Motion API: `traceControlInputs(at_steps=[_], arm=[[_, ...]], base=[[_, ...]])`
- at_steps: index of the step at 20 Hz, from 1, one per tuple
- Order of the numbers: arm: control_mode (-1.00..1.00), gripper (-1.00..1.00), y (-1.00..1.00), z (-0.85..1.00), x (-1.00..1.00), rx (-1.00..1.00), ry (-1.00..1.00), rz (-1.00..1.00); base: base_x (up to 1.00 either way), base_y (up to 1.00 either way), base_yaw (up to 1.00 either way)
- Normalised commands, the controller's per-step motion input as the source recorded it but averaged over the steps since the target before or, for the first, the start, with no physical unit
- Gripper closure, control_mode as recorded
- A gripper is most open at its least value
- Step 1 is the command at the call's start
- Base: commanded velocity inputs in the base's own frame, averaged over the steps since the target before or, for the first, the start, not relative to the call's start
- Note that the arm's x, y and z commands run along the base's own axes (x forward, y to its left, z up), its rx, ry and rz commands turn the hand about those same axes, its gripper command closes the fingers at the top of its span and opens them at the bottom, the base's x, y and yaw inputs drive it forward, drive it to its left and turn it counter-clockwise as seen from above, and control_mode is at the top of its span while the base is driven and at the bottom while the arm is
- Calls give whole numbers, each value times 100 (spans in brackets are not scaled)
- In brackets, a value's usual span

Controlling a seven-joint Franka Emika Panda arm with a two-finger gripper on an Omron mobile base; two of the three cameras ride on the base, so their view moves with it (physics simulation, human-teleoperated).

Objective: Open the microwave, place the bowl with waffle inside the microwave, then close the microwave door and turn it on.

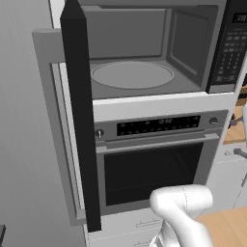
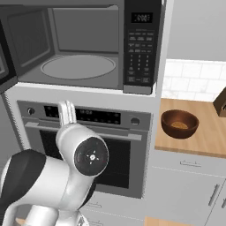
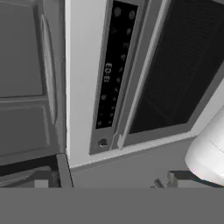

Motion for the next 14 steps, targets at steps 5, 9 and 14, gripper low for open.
traceControlInputs(at_steps=[5, 9, 14], arm=[[-100, -100, -100, -28, 37, -3, -10, -13], [-100, -100, -100, -20, 34, 0, -6, -11], [-100, -100, -100, -17, 28, 0, 0, -18]], base=[[0, 0, 0], [0, 0, 0], [0, 0, 0]])
